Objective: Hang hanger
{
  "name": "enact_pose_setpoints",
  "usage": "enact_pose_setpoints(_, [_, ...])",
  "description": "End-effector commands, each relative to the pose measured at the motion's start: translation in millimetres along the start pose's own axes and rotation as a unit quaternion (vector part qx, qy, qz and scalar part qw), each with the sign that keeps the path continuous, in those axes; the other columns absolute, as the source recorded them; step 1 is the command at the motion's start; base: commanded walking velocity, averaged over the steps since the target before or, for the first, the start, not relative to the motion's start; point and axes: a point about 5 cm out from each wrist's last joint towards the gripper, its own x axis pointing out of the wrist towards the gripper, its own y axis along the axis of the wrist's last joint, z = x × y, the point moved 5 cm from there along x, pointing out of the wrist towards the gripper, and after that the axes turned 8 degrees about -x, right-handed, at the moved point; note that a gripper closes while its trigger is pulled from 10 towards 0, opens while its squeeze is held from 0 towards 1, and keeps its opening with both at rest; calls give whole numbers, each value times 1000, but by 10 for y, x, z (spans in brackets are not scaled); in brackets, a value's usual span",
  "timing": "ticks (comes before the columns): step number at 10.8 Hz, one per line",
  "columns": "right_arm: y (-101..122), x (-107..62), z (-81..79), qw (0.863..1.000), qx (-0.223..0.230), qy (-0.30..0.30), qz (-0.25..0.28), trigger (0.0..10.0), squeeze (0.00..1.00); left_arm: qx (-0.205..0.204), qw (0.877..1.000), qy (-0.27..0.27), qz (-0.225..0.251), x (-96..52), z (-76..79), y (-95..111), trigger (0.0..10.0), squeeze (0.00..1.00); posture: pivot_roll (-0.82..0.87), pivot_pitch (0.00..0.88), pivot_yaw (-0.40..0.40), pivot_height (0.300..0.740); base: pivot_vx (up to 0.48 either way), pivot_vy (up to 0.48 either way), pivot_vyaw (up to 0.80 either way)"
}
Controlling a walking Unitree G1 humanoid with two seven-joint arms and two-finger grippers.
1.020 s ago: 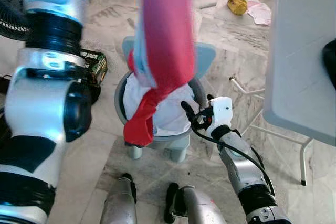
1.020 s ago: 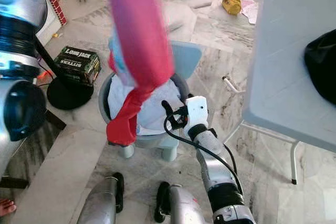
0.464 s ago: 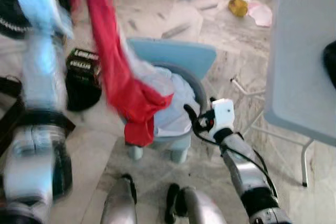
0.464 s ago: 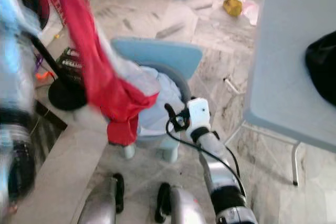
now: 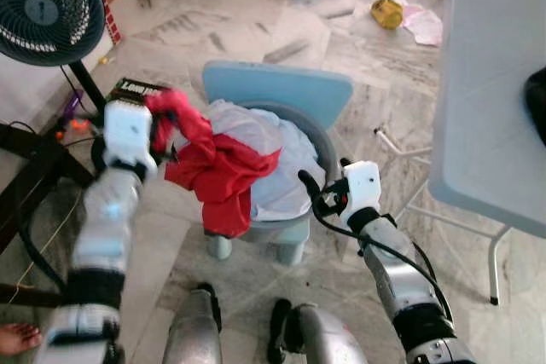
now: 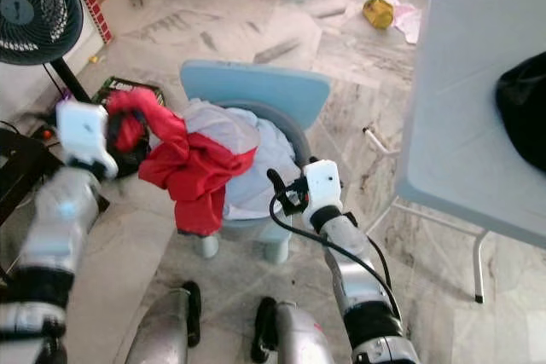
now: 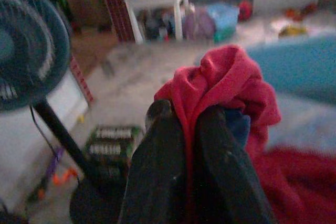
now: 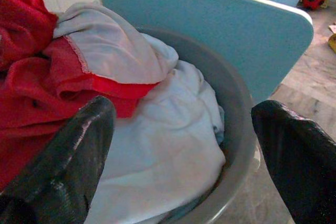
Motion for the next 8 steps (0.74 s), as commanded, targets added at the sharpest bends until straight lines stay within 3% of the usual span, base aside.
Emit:
enact_pose_setpoints(1, [-66, -33, 3, 1000, -3, 0, -13, 10000, 0, 13, 1000, 6, -20, -75, 6, -111, 0, 0, 98, 182, -104, 740, 0, 0, 0])
enact_pose_setpoints(2, [-75, -43, 9, 1000, -4, -1, -15, 10000, 0, 20, 999, 22, -25, -143, -50, -176, 0, 0, 98, 182, -104, 740, 0, 0, 0])
enact_pose_setpoints(4, [-84, -42, 4, 1000, -6, 2, -17, 10000, 0, 19, 999, 31, -31, -144, -111, -175, 0, 0, 99, 183, -107, 740, 0, 0, 0])
enact_pose_setpoints(5, [-70, -21, -10, 1000, -6, 3, -15, 10000, 0, 16, 1000, 7, -16, -115, -27, -111, 0, 0, 103, 179, -111, 740, 0, 0, 0])
enact_pose_setpoints(7, [-56, 0, -3, 1000, -9, 1, -14, 10000, 0, 42, 986, -102, 124, 77, 471, 526, 0, 0, 103, 177, -114, 740, 0, 0, 0])
enact_pose_setpoints(8, [-59, -4, 8, 1000, -11, -1, -14, 10000, 0, 30, 978, -142, 147, 152, 699, 689, 0, 0, 98, 174, -112, 740, 0, 0, 0])
